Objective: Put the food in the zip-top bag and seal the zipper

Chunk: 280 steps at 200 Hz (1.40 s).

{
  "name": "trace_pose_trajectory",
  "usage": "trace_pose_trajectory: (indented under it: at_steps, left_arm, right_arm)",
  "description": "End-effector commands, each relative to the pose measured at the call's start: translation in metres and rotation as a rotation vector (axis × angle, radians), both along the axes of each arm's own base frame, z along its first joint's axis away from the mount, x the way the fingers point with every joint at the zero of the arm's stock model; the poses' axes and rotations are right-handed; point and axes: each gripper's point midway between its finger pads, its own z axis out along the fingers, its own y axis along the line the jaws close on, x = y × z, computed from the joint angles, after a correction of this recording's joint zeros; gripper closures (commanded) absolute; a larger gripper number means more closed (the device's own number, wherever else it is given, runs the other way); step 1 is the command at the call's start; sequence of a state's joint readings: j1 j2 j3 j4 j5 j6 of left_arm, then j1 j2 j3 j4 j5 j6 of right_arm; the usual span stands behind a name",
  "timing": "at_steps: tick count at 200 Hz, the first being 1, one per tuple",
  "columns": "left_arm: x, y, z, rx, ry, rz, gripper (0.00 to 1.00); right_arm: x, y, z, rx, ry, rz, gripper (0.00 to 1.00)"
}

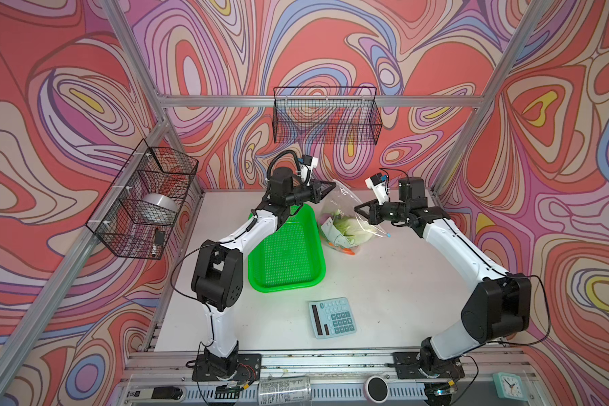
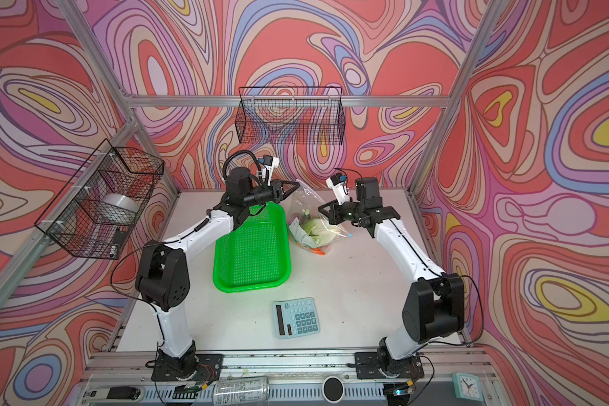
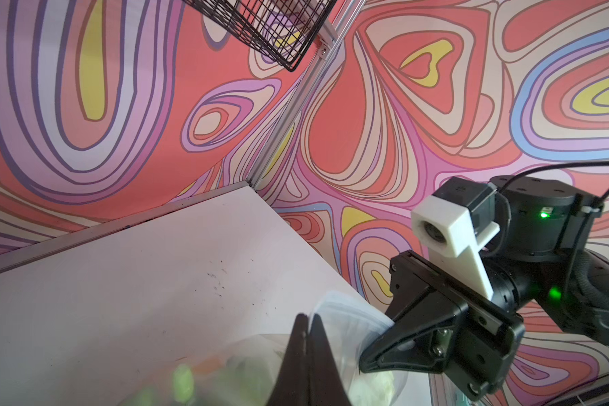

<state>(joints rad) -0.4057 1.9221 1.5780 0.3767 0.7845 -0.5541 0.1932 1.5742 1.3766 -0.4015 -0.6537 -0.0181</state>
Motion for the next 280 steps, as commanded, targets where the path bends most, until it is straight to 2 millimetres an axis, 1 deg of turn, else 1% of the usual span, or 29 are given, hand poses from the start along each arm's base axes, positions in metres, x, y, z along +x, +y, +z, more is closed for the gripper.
trace_pose_trajectory:
  at_steps: [1,7,20,26,38,42,48,58,75,80,92,97,98,99,105,110,119,148,161,176,191,204,224,233,241,256,270,280]
  left_arm:
    - [-0.012,0.004,0.025,-0.024,-0.044,0.002,0.65]
    - [-0.012,0.005,0.027,-0.026,-0.047,0.011,0.48]
    - [-0.014,0.011,0.035,-0.031,-0.057,0.052,0.21]
    - [-0.015,0.016,0.039,-0.032,-0.070,0.076,0.13]
    - [-0.015,0.030,0.047,-0.033,-0.088,0.158,0.04]
    - [-0.015,0.035,0.046,-0.030,-0.088,0.190,0.01]
    - [-0.016,0.045,0.053,-0.037,-0.106,0.233,0.00]
    - [-0.018,0.059,0.056,-0.037,-0.114,0.306,0.00]
    - [-0.020,0.085,0.055,-0.017,-0.101,0.428,0.00]
    - [-0.021,0.092,0.052,-0.005,-0.088,0.463,0.00]
    - [-0.023,0.109,0.043,0.016,-0.055,0.550,0.00]
    - [-0.025,0.115,0.035,0.027,-0.036,0.578,0.00]
    - [-0.025,0.116,0.037,0.023,-0.038,0.583,0.00]
    - [-0.025,0.117,0.033,0.028,-0.032,0.589,0.00]
    - [-0.028,0.124,0.028,0.036,-0.015,0.623,0.00]
    - [-0.029,0.131,0.019,0.049,0.009,0.654,0.00]
    - [-0.035,0.142,0.009,0.064,0.036,0.699,0.00]
    - [-0.054,0.168,-0.020,0.099,0.076,0.797,0.00]
    - [-0.062,0.178,-0.027,0.112,0.085,0.837,0.00]
    - [-0.069,0.190,-0.034,0.132,0.090,0.881,0.00]
    - [-0.075,0.197,-0.035,0.146,0.086,0.907,0.00]
    - [-0.078,0.202,-0.034,0.153,0.080,0.923,0.00]
    - [-0.079,0.204,-0.034,0.155,0.079,0.930,0.00]
    - [-0.079,0.204,-0.033,0.152,0.079,0.932,0.00]
    - [-0.079,0.205,-0.033,0.150,0.079,0.934,0.00]
    - [-0.080,0.205,-0.032,0.145,0.078,0.935,0.00]
    - [-0.080,0.205,-0.033,0.153,0.077,0.936,0.00]
    - [-0.081,0.205,-0.032,0.158,0.074,0.936,0.00]
  right_arm:
    - [0.003,-0.005,0.021,0.005,-0.045,-0.047,1.00]
    - [0.002,-0.005,0.024,0.011,-0.044,-0.050,1.00]
    - [-0.003,-0.006,0.036,0.047,-0.037,-0.067,1.00]
    - [-0.005,-0.006,0.043,0.067,-0.034,-0.076,1.00]
    - [-0.008,-0.006,0.057,0.116,-0.021,-0.097,1.00]
    - [-0.010,-0.005,0.063,0.137,-0.020,-0.097,1.00]
    - [-0.012,-0.003,0.072,0.164,-0.020,-0.093,1.00]
    - [-0.015,-0.001,0.085,0.210,-0.020,-0.096,1.00]
    - [-0.015,0.000,0.103,0.284,-0.009,-0.123,1.00]
    - [-0.015,0.000,0.108,0.303,-0.002,-0.124,1.00]
    - [-0.018,0.006,0.115,0.336,0.011,-0.102,1.00]
    - [-0.019,0.008,0.118,0.344,0.015,-0.095,1.00]
    - [-0.019,0.009,0.118,0.346,0.017,-0.094,1.00]
    - [-0.019,0.009,0.118,0.348,0.018,-0.093,1.00]
    - [-0.019,0.012,0.120,0.357,0.025,-0.087,1.00]
    - [-0.020,0.015,0.121,0.365,0.031,-0.082,1.00]
    - [-0.022,0.020,0.124,0.384,0.040,-0.072,1.00]
    - [-0.025,0.027,0.129,0.487,0.085,-0.047,1.00]
    - [-0.024,0.027,0.125,0.515,0.105,-0.054,1.00]
    - [-0.023,0.024,0.113,0.508,0.133,-0.086,1.00]
    - [-0.022,0.020,0.099,0.492,0.156,-0.128,1.00]
    - [-0.021,0.016,0.083,0.483,0.190,-0.170,1.00]
    - [-0.020,0.011,0.056,0.470,0.243,-0.213,1.00]
    - [-0.018,0.006,0.043,0.454,0.262,-0.232,1.00]
    - [-0.016,-0.002,0.032,0.436,0.281,-0.261,1.00]
    - [-0.011,-0.027,0.013,0.408,0.309,-0.326,1.00]
    - [-0.007,-0.055,-0.002,0.370,0.323,-0.399,1.00]
    - [-0.006,-0.077,-0.012,0.302,0.316,-0.464,1.00]
